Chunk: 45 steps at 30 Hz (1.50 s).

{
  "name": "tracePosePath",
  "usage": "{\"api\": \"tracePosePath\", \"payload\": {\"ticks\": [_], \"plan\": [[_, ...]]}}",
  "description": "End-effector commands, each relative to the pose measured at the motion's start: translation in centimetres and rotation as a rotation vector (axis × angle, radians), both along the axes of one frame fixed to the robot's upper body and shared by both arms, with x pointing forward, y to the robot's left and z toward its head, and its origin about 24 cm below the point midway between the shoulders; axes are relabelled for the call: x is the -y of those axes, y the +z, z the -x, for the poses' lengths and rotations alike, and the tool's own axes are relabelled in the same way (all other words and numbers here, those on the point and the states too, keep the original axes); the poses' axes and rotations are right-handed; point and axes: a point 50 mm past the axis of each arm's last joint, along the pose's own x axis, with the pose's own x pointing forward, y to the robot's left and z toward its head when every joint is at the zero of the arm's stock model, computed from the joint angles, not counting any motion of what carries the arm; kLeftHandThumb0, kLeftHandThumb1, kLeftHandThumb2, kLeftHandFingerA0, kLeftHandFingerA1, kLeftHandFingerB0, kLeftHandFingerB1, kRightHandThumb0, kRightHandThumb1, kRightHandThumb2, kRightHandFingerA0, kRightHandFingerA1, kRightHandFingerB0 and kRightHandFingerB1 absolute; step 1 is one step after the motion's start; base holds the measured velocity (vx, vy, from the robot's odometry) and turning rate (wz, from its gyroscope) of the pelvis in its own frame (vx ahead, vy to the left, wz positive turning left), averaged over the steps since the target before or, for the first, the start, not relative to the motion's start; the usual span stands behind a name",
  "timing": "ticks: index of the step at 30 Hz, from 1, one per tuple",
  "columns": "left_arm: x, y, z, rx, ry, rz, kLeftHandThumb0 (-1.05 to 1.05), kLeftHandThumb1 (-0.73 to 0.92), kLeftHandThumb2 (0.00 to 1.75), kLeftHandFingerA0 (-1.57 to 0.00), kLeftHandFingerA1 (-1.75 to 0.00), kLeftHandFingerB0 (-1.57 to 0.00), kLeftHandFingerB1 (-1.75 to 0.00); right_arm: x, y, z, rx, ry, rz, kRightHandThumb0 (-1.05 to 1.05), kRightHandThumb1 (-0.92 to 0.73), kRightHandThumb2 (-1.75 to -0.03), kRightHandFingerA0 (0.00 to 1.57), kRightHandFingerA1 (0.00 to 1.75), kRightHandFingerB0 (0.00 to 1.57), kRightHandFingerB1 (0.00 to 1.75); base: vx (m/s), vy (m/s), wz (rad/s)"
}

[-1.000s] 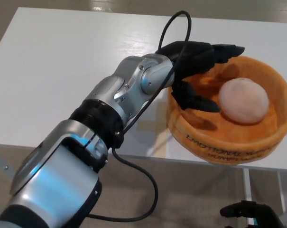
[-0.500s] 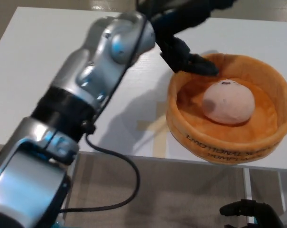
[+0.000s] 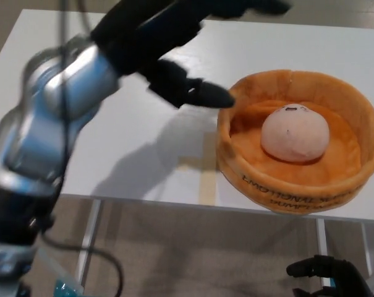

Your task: Use the left hand to pick up the pink round toy on the left and place it inside the orange plate on the desk.

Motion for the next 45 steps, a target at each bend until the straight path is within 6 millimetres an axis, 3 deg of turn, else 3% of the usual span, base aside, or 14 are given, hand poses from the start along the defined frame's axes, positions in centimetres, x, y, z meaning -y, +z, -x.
{"api": "tracePosePath", "payload": {"ticks": [1,5,6,7,14,16,17,21,27,28,30,35,36,45], "plan": [[-5.5,-3.6,9.9,-0.347,-0.418,0.153,-0.05,0.69,0.63,-0.71,-0.52,-0.68,-0.48,0.7,-0.4,0.7,-0.037,-0.009,0.01,-0.19,-0.45,-0.82,0.81,0.93,0.69,0.81,0.0,0.0,0.0],[-6.5,-5.7,10.6,-0.443,-0.461,0.262,-0.11,0.74,0.61,-0.8,-0.57,-0.74,-0.54,0.7,-0.3,0.6,-0.033,-0.006,0.014,-0.18,-0.46,-0.82,0.79,0.92,0.68,0.8,0.0,0.0,0.0],[-6.8,-6.3,10.9,-0.487,-0.46,0.291,-0.13,0.71,0.61,-0.84,-0.58,-0.76,-0.54,0.7,-0.3,0.6,-0.03,-0.007,0.016,-0.12,-0.58,-0.59,0.8,0.96,0.71,0.8,0.0,0.0,0.0],[-7.1,-7.0,11.2,-0.533,-0.464,0.316,-0.14,0.71,0.6,-0.83,-0.6,-0.76,-0.56,0.7,-0.3,0.6,-0.027,-0.007,0.016,-0.18,-0.44,-0.82,0.85,0.95,0.72,0.82,0.0,0.0,0.0],[-8.6,-10.8,13.3,-0.768,-0.469,0.399,-0.09,0.69,0.61,-0.86,-0.72,-0.77,-0.63,0.9,-0.2,0.4,-0.026,-0.018,0.01,-0.12,-0.58,-0.6,0.8,0.97,0.72,0.81,0.0,0.0,0.0],[-8.3,-12.5,13.5,-0.834,-0.456,0.415,0.14,0.73,0.8,-0.88,-0.81,-0.79,-0.69,0.9,-0.1,0.3,-0.027,-0.018,0.013,-0.19,-0.46,-0.82,0.8,0.92,0.69,0.81,0.0,0.0,0.0],[-8.1,-13.9,13.7,-0.884,-0.4,0.396,0.08,0.77,0.75,-0.87,-0.81,-0.82,-0.68,0.9,-0.1,0.2,-0.024,-0.017,0.015,-0.11,-0.59,-0.59,0.78,0.95,0.71,0.81,0.0,0.0,0.0],[-7.8,-17.7,14.1,-0.973,-0.226,0.332,0.01,0.79,0.66,-0.88,-0.74,-0.85,-0.69,0.9,0.0,0.1,-0.019,-0.017,0.02,-0.12,-0.59,-0.58,0.79,0.96,0.72,0.8,0.0,0.0,0.0],[-8.3,-25.4,13.6,-1.078,0.099,0.266,-0.05,0.82,0.64,-0.88,-0.71,-0.82,-0.66,0.9,-0.1,0.3,-0.004,-0.02,0.035,-0.11,-0.58,-0.6,0.79,0.96,0.71,0.8,0.0,0.0,0.0],[-8.4,-26.5,13.4,-1.088,0.14,0.262,-0.06,0.81,0.64,-0.87,-0.74,-0.8,-0.67,0.9,-0.1,0.4,-0.005,-0.021,0.035,-0.18,-0.45,-0.82,0.85,0.95,0.71,0.82,0.0,0.0,0.0],[-8.6,-28.5,13.0,-1.109,0.215,0.265,-0.03,0.79,0.67,-0.88,-0.77,-0.81,-0.67,0.9,-0.3,0.6,-0.015,-0.029,0.029,-0.19,-0.45,-0.82,0.83,0.94,0.69,0.81,0.0,0.0,0.04],[-8.9,-30.1,12.7,-1.128,0.303,0.252,-0.06,0.78,0.63,-0.9,-0.71,-0.82,-0.63,0.9,-0.4,0.9,-0.016,-0.039,0.029,-0.19,-0.45,-0.82,0.81,0.93,0.68,0.81,0.0,0.0,0.0],[-9.1,-30.7,12.6,-1.138,0.348,0.241,-0.06,0.78,0.63,-0.89,-0.71,-0.82,-0.62,0.9,-0.5,0.9,-0.015,-0.043,0.027,-0.12,-0.58,-0.6,0.77,0.98,0.7,0.81,0.0,0.0,0.0],[-9.5,-33.2,10.9,-1.121,0.605,0.163,-0.12,0.73,0.61,-0.91,-0.69,-0.83,-0.56,0.9,-0.6,1.3,-0.008,-0.068,0.017,-0.12,-0.57,-0.62,0.69,0.93,0.62,0.78,0.0,0.0,0.0]]}}
